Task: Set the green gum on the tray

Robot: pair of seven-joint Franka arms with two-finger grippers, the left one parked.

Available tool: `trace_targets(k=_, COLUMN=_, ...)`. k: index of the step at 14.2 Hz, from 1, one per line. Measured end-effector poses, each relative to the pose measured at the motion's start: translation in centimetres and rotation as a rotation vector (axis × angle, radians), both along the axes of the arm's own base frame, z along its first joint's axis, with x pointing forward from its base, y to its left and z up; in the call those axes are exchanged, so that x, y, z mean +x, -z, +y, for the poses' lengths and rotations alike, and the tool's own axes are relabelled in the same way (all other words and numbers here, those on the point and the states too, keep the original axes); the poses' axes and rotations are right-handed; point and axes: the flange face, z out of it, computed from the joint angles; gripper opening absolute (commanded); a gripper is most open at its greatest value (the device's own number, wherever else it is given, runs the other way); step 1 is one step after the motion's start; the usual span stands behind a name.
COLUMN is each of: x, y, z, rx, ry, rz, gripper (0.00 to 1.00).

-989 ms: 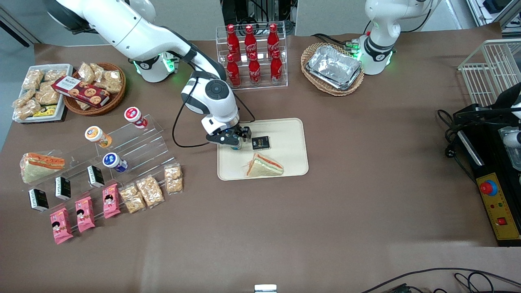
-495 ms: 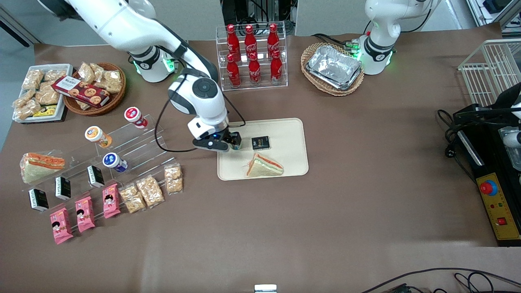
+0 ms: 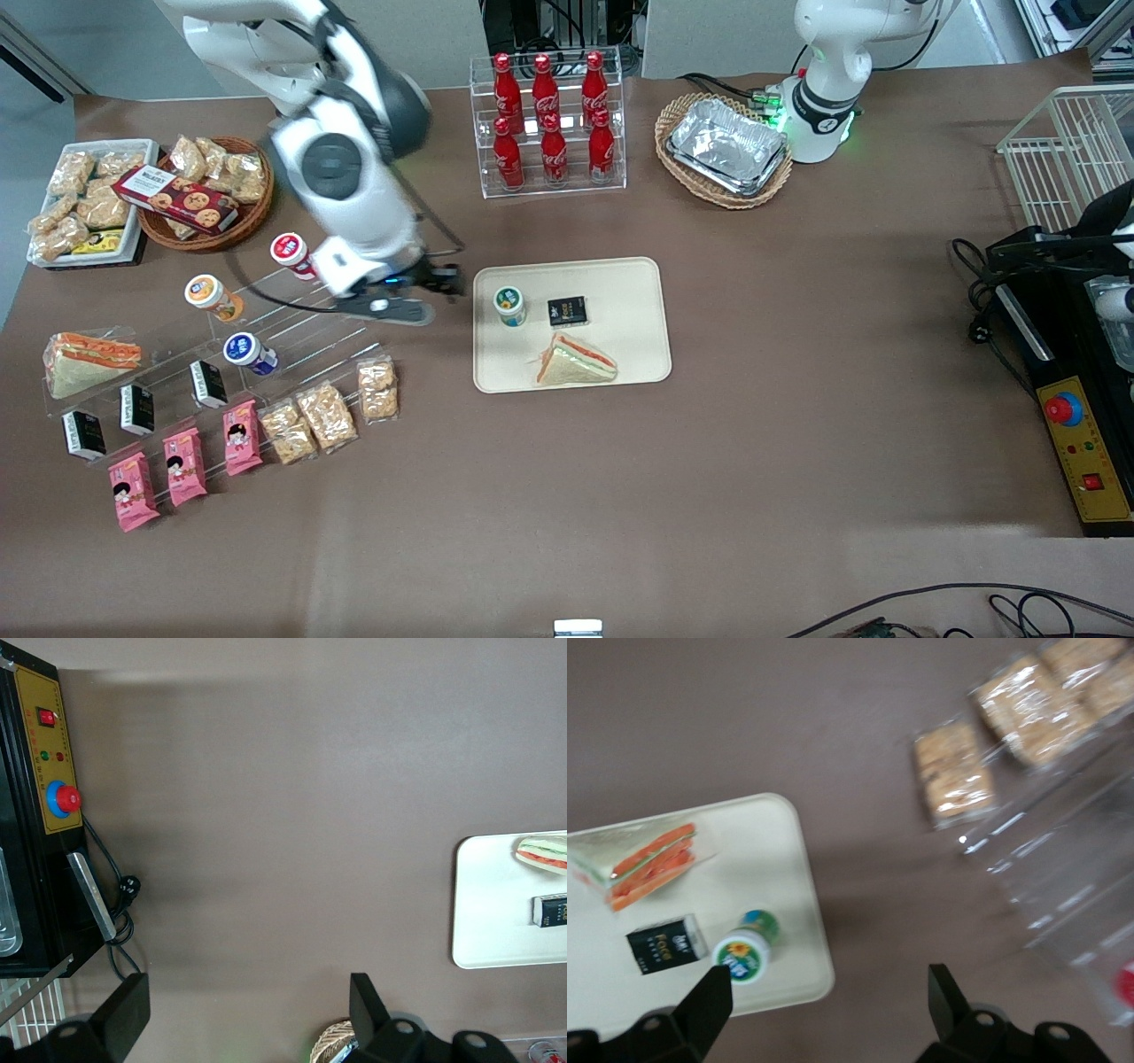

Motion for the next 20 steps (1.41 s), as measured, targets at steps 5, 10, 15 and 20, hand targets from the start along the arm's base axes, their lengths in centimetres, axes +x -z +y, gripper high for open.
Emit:
trace_targets(k=5, x=3.9, y=-7.6, z=-10.3, rx=-0.029, ry=-0.047, rz=0.052, gripper=0.99)
trace_targets(k=10, x=4.6, y=-11.8, z=-21.7, rx=-0.023, ry=-0.081, rz=0.021, gripper=0.99)
trace_targets(k=15, x=4.2, y=-13.2, z=-31.9, rx=-0.006, ry=-0.114, rz=0.006, gripper=0.99)
trace_targets(k=20, x=4.1, y=-13.2, z=-33.1, rx=-0.004, ry=-0.105, rz=0.007, gripper=0.99)
